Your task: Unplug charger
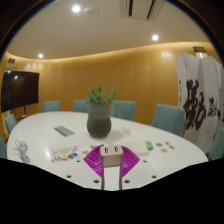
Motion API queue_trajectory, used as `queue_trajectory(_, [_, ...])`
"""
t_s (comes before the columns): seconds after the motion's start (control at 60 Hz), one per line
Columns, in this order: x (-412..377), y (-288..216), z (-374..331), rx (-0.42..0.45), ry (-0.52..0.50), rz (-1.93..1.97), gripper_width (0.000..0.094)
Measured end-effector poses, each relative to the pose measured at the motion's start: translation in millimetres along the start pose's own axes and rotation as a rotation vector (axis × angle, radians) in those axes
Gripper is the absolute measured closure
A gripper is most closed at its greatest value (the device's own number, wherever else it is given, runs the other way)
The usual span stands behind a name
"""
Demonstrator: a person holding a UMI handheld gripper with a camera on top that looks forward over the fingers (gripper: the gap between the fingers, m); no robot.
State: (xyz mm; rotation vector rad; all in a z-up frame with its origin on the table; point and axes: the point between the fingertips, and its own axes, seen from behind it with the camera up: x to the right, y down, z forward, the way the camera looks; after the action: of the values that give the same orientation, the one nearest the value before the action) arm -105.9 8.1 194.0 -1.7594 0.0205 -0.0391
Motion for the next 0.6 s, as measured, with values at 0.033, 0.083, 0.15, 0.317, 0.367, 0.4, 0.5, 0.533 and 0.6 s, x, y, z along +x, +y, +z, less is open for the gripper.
queue_trajectory(0.033, [7, 14, 9, -0.091, 0.012, 0.012, 0.0727])
queue_trajectory(0.083, [22, 59, 23, -0.2, 0.042, 0.019, 0.0702])
queue_trajectory(0.15, [37, 120, 38, -0.285, 0.06, 0.037, 0.0656])
queue_trajectory(0.317, [50, 168, 54, -0.37, 0.076, 0.081, 0.0529])
queue_trajectory(0.367, [56, 163, 55, -0.346, 0.091, 0.072, 0.0386])
queue_trajectory(0.4, [59, 160, 53, -0.334, 0.1, 0.063, 0.0299])
queue_trajectory(0.5, [58, 144, 40, -0.297, 0.098, 0.031, 0.0093])
queue_trajectory(0.533, [58, 137, 31, -0.286, 0.098, 0.022, 0.0049])
queue_trajectory(0.6, [55, 132, 11, -0.263, 0.102, 0.002, 0.0068])
